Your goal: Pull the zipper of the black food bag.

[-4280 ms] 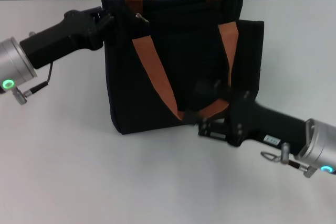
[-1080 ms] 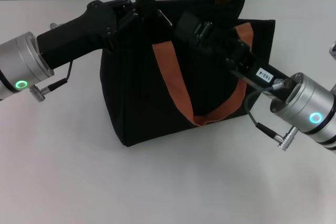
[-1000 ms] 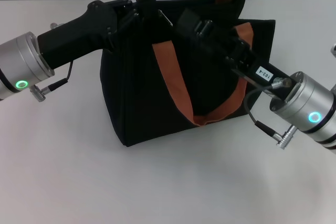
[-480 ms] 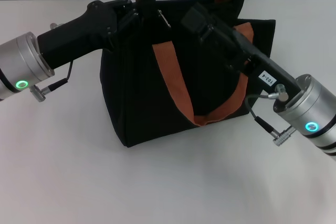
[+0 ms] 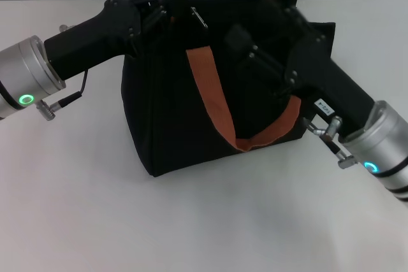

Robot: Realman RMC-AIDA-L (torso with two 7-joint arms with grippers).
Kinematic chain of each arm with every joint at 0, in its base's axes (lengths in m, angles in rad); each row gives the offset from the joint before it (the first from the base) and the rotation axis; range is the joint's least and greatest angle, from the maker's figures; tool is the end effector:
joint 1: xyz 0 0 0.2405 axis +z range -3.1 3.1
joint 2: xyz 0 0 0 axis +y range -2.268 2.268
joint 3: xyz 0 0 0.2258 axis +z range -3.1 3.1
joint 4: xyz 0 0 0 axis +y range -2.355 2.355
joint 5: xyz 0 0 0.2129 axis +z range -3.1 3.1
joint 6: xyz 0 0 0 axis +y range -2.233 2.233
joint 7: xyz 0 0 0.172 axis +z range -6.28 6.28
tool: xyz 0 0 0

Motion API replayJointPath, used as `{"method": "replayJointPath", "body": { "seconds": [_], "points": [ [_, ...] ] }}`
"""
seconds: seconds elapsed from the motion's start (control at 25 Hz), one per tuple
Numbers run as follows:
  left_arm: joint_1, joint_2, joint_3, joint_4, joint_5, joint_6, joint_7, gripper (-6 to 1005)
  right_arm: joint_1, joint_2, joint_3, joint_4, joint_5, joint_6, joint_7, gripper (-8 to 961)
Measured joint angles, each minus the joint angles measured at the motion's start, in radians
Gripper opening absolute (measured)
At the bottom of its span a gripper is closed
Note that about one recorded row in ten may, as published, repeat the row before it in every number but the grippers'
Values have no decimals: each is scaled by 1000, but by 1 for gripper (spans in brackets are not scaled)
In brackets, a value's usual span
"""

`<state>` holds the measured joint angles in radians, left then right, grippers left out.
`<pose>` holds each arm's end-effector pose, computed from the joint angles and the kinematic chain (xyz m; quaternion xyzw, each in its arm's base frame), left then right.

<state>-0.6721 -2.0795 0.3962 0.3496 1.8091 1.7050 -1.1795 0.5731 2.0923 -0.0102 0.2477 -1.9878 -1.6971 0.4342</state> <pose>-0.1692 0.3433 0.0030 -0.8535 -0.1725 -0.4711 0.1410 0.1549 0.2843 -0.0560 -0.7684 0.1190 0.5660 0.2741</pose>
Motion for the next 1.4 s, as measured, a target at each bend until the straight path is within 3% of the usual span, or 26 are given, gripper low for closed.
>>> {"method": "replayJointPath", "body": {
  "seconds": [0.52,0.72,0.84,1.04,1.4],
  "points": [
    [1,2,5,0,-18,1,-8,95,-44,0,57,127,1,21,-440,760],
    [0,2,6,0,-19,0,-10,96,-44,0,92,177,1,81,-539,549],
    [0,1,6,0,-19,-1,-10,96,-44,0,95,209,0,102,-631,326],
    [0,1,8,0,-20,-1,-11,96,-49,0,100,263,-1,153,-771,249],
    [0,1,10,0,-20,-1,-11,95,-47,0,112,273,-7,176,-794,250]
  ]
}}
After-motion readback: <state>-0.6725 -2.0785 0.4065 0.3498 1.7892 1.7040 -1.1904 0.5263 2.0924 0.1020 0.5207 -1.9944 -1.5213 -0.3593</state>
